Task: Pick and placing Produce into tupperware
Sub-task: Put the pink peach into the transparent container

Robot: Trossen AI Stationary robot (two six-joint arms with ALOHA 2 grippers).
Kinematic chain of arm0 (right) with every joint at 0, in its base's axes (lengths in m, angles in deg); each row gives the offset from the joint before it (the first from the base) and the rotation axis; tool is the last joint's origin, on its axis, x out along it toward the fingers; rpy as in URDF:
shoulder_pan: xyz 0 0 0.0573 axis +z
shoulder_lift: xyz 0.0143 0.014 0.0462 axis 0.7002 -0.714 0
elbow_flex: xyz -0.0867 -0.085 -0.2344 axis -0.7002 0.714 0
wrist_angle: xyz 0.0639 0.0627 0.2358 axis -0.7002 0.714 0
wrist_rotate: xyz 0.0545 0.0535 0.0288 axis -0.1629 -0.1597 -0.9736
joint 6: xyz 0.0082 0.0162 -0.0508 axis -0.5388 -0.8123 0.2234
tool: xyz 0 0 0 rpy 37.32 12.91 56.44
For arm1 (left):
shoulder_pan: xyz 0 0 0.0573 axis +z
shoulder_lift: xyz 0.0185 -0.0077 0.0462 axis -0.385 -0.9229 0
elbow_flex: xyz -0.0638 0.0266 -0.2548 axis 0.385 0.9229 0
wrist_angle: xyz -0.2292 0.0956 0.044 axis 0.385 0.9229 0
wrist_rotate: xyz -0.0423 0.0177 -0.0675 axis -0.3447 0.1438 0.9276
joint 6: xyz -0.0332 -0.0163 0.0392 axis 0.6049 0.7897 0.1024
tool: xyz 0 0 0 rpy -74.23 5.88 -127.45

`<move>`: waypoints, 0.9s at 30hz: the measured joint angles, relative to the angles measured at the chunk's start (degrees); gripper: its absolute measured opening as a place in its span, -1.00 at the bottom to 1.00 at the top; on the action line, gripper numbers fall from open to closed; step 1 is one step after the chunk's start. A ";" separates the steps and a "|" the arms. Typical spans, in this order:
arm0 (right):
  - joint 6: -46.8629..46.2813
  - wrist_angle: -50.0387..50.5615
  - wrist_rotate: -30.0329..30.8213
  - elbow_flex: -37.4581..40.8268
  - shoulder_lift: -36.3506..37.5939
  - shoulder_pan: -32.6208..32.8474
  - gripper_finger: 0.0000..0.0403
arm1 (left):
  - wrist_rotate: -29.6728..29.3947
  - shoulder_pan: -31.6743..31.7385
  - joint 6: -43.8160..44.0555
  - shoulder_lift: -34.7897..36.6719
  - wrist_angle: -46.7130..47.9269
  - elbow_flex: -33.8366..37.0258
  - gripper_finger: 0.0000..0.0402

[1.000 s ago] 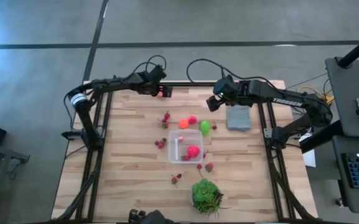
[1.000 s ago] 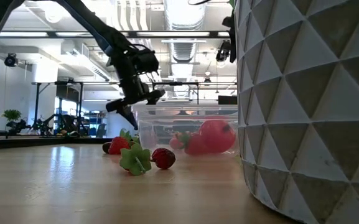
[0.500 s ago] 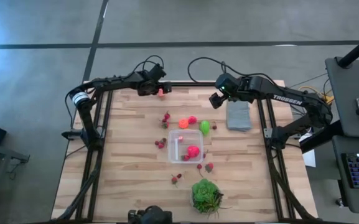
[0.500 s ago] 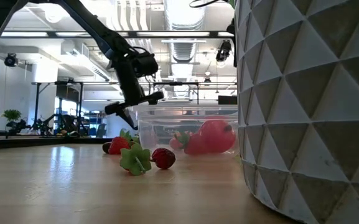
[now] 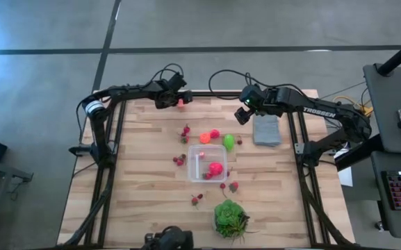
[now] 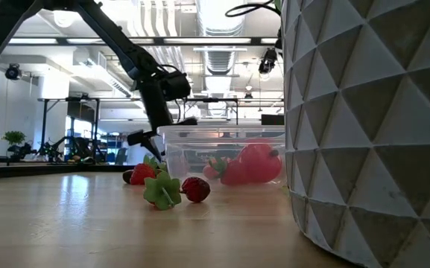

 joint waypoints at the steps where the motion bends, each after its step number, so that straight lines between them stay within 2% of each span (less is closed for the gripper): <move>1: 0.00 0.03 -0.02 0.06 0.00 0.00 0.76 | 0.02 0.00 -0.01 -0.20 -0.54 -0.02 0.46; 15: -0.01 0.00 -0.04 0.06 0.00 0.00 0.76 | 0.56 0.13 0.14 -2.96 -2.93 0.33 0.46; 27: 0.00 0.00 -0.04 0.06 0.00 0.00 0.76 | -1.73 0.20 -0.38 -2.96 -2.85 0.55 0.43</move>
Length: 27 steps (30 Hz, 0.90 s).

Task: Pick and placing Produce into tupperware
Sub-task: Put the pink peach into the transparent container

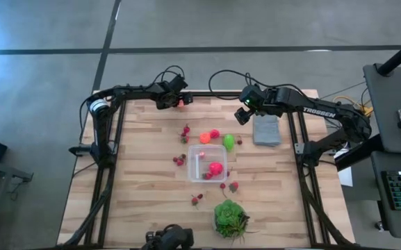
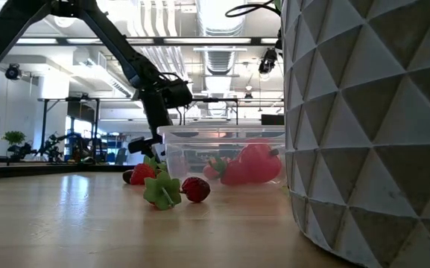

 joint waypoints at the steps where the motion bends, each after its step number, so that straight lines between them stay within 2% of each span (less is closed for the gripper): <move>1: 0.00 0.00 0.00 0.00 0.00 0.00 0.76 | 0.00 0.00 0.00 0.00 0.00 0.00 0.42; 13: 0.00 0.00 0.00 0.00 0.00 0.00 0.76 | -0.42 0.00 -2.70 0.00 -0.08 -0.28 0.14; 19: 0.33 0.66 -0.02 -0.01 0.00 0.00 0.76 | -0.07 -0.22 -2.92 0.06 0.05 -0.36 0.12; 23: 1.22 2.97 -0.02 -0.01 -0.01 0.00 0.76 | 2.30 -1.09 -3.38 1.56 0.10 -0.44 0.12; 27: 1.89 3.91 -0.02 -0.02 0.00 0.00 0.76 | 5.46 -3.02 -8.68 4.57 0.08 -0.18 0.12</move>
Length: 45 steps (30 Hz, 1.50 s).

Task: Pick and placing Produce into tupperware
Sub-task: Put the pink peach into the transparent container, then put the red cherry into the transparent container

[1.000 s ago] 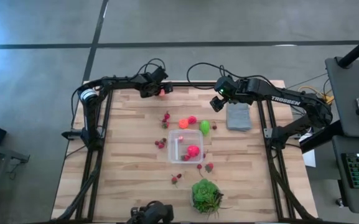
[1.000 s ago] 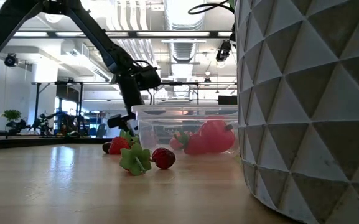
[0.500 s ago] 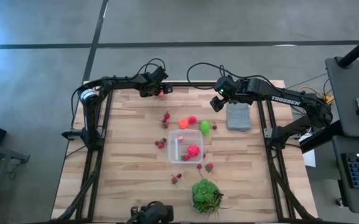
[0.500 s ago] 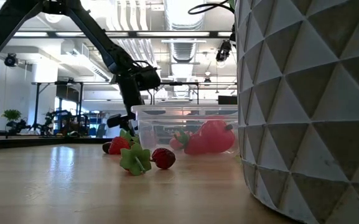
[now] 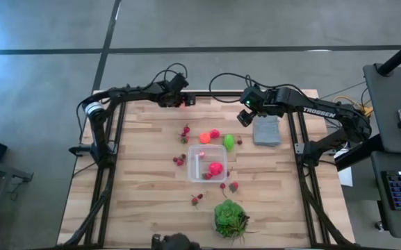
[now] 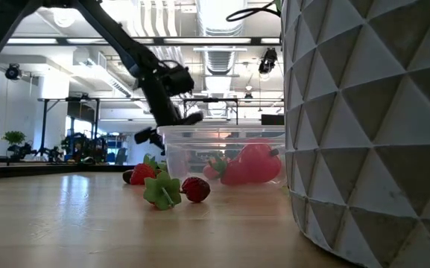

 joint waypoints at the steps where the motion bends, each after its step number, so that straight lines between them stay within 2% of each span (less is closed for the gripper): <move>1: 0.09 0.22 0.00 0.00 0.00 0.00 0.76 | 1.63 -0.84 -2.15 1.02 0.18 0.10 0.12; 3: 0.60 0.49 0.00 0.00 0.04 0.00 0.76 | 5.53 -3.05 -6.74 3.50 0.33 0.18 0.12; 8: 2.04 1.81 0.00 0.00 0.60 0.00 0.76 | 19.67 -11.57 -19.42 10.56 0.86 0.69 0.12; 11: 3.98 2.16 0.00 0.00 0.96 0.00 0.76 | 20.43 -18.04 -26.29 13.85 1.24 1.46 0.12; 15: 5.89 2.19 0.00 0.00 1.80 0.00 0.76 | 16.07 -25.69 -30.22 15.71 1.95 2.04 0.12; 19: 7.41 2.10 0.01 0.00 2.56 0.00 0.76 | 15.27 -30.80 -29.92 15.25 3.63 2.17 0.12; 24: 9.15 2.08 0.00 0.00 3.01 0.00 0.76 | 13.31 -33.62 -26.65 14.43 8.44 2.97 0.12; 29: 11.09 2.08 0.02 0.00 3.72 -0.02 0.76 | 9.80 -33.62 -9.51 14.28 7.71 4.05 0.13; 32: 11.85 1.66 0.02 0.00 4.11 -0.11 0.76 | 9.10 -34.31 -4.48 14.12 8.08 4.22 0.20; 40: 11.85 1.26 0.03 0.14 4.20 -0.11 0.76 | 10.64 -36.95 -4.24 12.93 7.10 4.08 0.49; 45: 12.05 1.25 0.04 0.29 4.18 -0.11 0.76 | 10.65 -35.96 -5.04 13.83 7.58 4.09 0.56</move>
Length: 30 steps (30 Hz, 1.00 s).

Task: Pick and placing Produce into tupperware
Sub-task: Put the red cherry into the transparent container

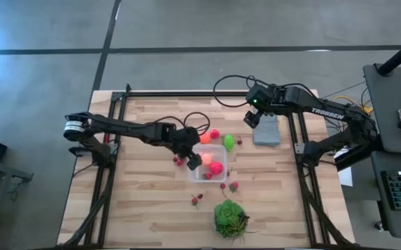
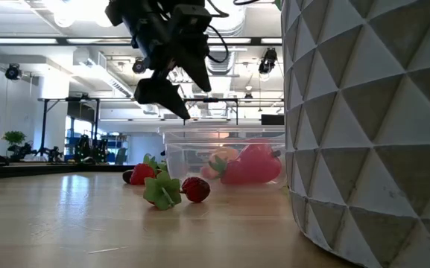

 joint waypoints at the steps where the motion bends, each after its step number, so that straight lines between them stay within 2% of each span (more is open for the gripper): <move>1: 0.00 -0.01 -0.02 0.02 0.00 0.00 0.76 | -0.16 0.40 -1.27 0.42 -0.17 0.00 0.56; 10: 2.85 0.07 -0.01 0.65 -0.02 0.00 0.76 | -1.68 1.80 -13.95 1.88 1.12 0.03 0.56; 16: 5.50 1.83 -0.51 4.03 0.05 0.00 0.76 | -1.64 1.84 -11.08 3.48 1.81 0.00 0.56; 18: 6.37 3.02 -3.13 6.19 0.23 0.00 0.76 | -1.86 1.84 -11.17 4.46 1.87 -0.05 0.56; 22: 6.45 0.43 -14.65 12.60 1.30 0.03 0.76 | -5.21 2.12 -12.11 7.10 1.89 0.19 0.56; 24: 4.24 -3.39 -17.84 15.96 1.83 0.30 0.76 | -6.16 2.51 -12.74 8.88 2.08 0.77 0.56; 27: -1.44 -8.98 -19.53 19.73 1.95 0.36 0.76 | -6.91 3.18 -12.75 11.73 2.14 1.50 0.56; 30: -13.22 -14.18 -20.27 21.19 0.67 -0.94 0.76 | -8.55 4.09 -13.44 14.50 4.26 1.84 0.56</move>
